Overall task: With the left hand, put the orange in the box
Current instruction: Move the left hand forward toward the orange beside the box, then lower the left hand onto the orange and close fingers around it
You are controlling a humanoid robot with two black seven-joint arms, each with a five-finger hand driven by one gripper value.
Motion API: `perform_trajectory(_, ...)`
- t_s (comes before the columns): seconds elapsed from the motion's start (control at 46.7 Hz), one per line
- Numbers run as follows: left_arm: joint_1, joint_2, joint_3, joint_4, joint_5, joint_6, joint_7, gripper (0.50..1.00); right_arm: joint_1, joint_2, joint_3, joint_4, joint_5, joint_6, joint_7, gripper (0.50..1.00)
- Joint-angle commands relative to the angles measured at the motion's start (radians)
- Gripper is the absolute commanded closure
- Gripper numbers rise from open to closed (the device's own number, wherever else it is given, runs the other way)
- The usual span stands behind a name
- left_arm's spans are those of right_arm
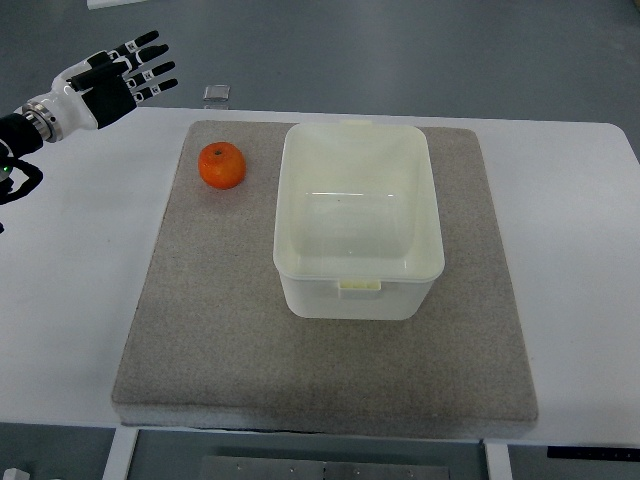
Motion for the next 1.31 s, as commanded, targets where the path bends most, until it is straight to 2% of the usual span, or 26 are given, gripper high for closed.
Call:
perform_trajectory(0.0, -0.002, -0.003, -0.003, 0.008, 0.056, 0.000, -0.003, 0.506, 0.000, 0.000, 0.000, 0.000, 0.000, 0.000, 0.000, 0.568)
perform_trajectory(0.193, -0.010, 0.000, -0.001, 0.001, 0.191, 0.000, -0.037, 0.506, 0.000, 0.000, 0.000, 0.000, 0.000, 0.000, 0.000, 0.568)
perform_trajectory(0.45, -0.033, 0.009, -0.010, -0.031, 0.493, 0.000, -0.182, 0.506, 0.000, 0.000, 0.000, 0.000, 0.000, 0.000, 0.000, 0.568)
perform_trajectory(0.771, -0.048, 0.012, -0.009, -0.101, 0.934, 0.000, -0.209, 0.506, 0.000, 0.000, 0.000, 0.000, 0.000, 0.000, 0.000, 0.568)
perform_trajectory(0.964, -0.051, 0.026, 0.003, -0.184, 1.170, 0.003, -0.271, 0.506, 0.000, 0.000, 0.000, 0.000, 0.000, 0.000, 0.000, 0.568)
perform_trajectory(1.136, -0.038, 0.024, 0.011, -0.250, 1.394, 0.128, -0.291, 0.506, 0.000, 0.000, 0.000, 0.000, 0.000, 0.000, 0.000, 0.568)
perform_trajectory(1.286, -0.038, 0.005, 0.014, -0.264, 1.556, 0.214, -0.291, 0.506, 0.000, 0.000, 0.000, 0.000, 0.000, 0.000, 0.000, 0.568)
